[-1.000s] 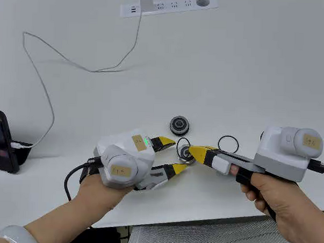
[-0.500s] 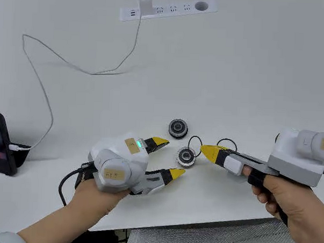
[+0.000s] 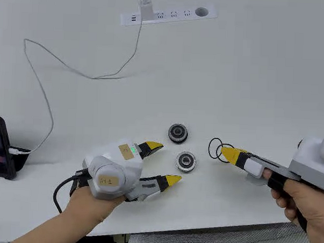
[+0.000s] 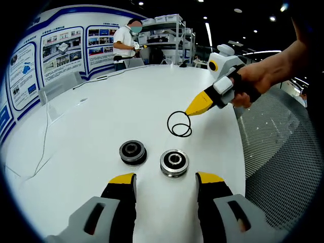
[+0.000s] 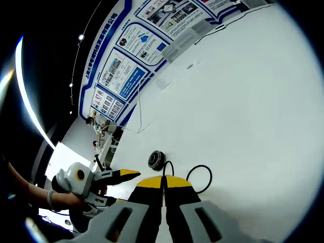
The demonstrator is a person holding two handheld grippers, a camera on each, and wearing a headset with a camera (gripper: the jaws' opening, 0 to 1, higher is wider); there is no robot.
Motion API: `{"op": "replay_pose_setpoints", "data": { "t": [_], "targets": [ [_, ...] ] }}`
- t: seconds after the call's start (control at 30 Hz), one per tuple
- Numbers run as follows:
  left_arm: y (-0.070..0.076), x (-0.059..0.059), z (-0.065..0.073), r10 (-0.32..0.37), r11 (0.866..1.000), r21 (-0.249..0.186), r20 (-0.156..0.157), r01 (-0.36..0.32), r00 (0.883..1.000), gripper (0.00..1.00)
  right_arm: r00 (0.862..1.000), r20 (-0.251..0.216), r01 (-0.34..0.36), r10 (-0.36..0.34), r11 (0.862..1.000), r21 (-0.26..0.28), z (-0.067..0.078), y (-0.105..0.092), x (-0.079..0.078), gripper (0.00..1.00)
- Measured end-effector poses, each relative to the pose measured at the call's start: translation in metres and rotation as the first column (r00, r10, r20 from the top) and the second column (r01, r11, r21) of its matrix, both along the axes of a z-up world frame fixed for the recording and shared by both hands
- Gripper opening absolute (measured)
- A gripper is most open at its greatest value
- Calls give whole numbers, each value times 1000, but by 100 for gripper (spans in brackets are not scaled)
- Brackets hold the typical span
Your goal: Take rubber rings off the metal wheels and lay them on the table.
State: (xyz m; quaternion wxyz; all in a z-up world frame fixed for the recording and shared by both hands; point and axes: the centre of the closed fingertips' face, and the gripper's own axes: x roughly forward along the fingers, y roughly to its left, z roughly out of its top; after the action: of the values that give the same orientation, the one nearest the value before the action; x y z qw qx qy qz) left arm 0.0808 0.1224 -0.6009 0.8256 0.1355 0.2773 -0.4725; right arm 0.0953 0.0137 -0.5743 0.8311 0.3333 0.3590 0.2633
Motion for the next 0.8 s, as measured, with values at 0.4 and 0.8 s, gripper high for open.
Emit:
{"op": "replay_pose_setpoints", "data": {
  "t": [0.4, 0.8],
  "targets": [
    [2, 0, -1, 8, 1000, 3, -3, -8, 1000, 49, 999, -22, 28, -29, 999, -39, -13, -14, 0, 2],
    [3, -1, -2, 10, 1000, 9, -7, -10, 1000, 48, 1000, 3, -10, 11, 985, -170, -23, -21, -4, 8]
  ]
}}
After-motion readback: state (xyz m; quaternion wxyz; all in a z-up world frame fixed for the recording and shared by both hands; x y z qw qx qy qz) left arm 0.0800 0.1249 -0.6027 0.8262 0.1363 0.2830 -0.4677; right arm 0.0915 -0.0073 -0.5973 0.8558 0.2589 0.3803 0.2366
